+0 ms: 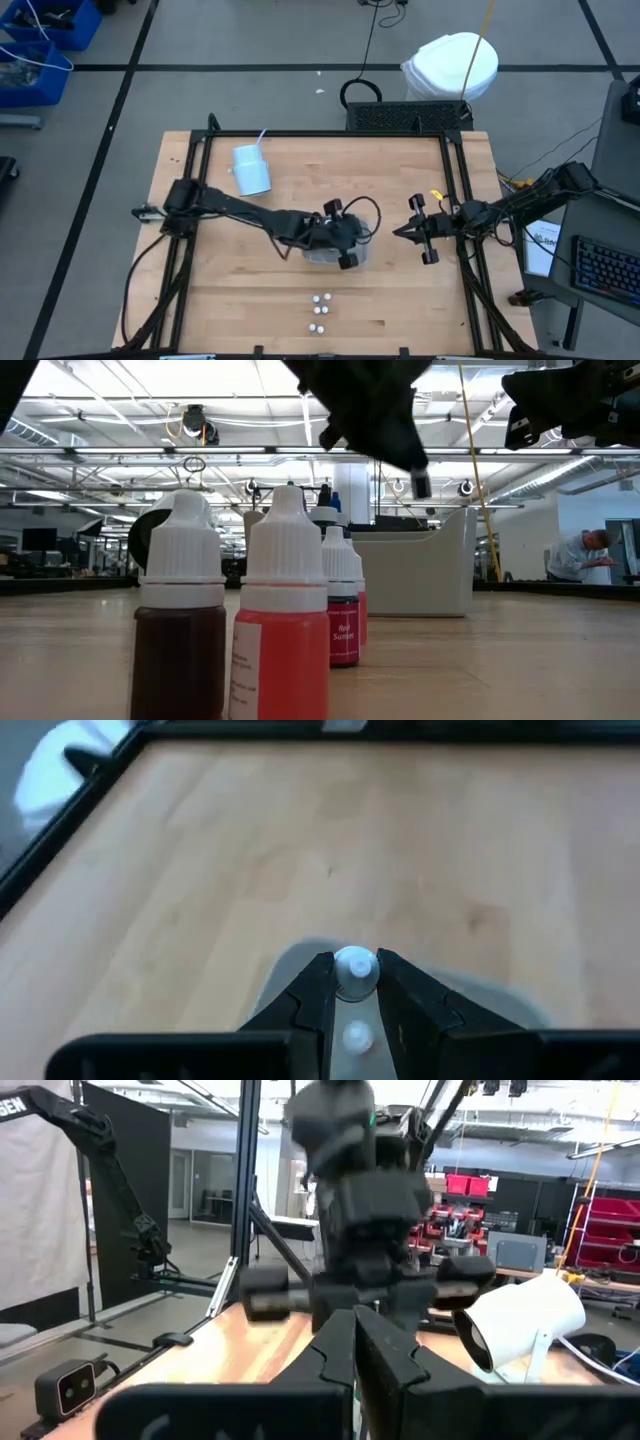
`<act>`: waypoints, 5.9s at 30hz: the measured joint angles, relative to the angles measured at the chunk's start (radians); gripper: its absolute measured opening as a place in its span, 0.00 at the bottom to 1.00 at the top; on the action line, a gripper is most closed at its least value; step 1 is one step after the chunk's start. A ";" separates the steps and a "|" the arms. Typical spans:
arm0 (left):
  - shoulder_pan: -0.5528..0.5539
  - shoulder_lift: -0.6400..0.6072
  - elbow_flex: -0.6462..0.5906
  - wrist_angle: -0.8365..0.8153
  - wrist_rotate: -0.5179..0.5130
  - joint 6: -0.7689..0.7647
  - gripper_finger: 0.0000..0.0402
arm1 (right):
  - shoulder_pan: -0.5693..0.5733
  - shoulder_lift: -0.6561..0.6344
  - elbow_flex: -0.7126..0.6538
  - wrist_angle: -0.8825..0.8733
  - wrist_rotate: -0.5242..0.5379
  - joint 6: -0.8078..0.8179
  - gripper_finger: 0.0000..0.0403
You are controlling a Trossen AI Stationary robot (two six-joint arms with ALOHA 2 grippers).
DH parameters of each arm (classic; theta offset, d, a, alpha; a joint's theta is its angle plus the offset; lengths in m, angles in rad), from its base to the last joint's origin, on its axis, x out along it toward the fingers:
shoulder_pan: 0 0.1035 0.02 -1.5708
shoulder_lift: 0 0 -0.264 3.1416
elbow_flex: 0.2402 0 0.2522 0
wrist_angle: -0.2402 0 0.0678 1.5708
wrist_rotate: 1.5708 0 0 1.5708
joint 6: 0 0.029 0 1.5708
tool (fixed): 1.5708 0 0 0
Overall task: Pick & Place food coloring
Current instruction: Put the small blue food coloring bottle into the bin, then put the top small orange food coloring bottle into the bin
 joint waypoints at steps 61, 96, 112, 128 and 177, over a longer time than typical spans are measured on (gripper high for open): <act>0.035 0.100 -0.034 -0.068 0.038 0.026 0.18 | 0.000 0.000 0.000 0.000 0.074 0.095 0.00; 0.035 0.099 -0.035 -0.073 0.091 0.087 0.18 | 0.000 0.000 0.000 0.000 0.074 0.095 0.00; 0.046 0.098 -0.036 -0.067 0.090 0.076 0.38 | 0.000 0.000 0.000 0.000 0.074 0.095 0.00; -0.214 -0.267 0.147 -0.341 0.002 0.328 0.27 | 0.000 0.000 0.000 -0.003 0.074 0.077 0.00; -0.577 -1.425 -1.443 0.871 -0.246 0.603 0.01 | 0.000 0.000 0.000 -0.066 0.072 0.106 0.00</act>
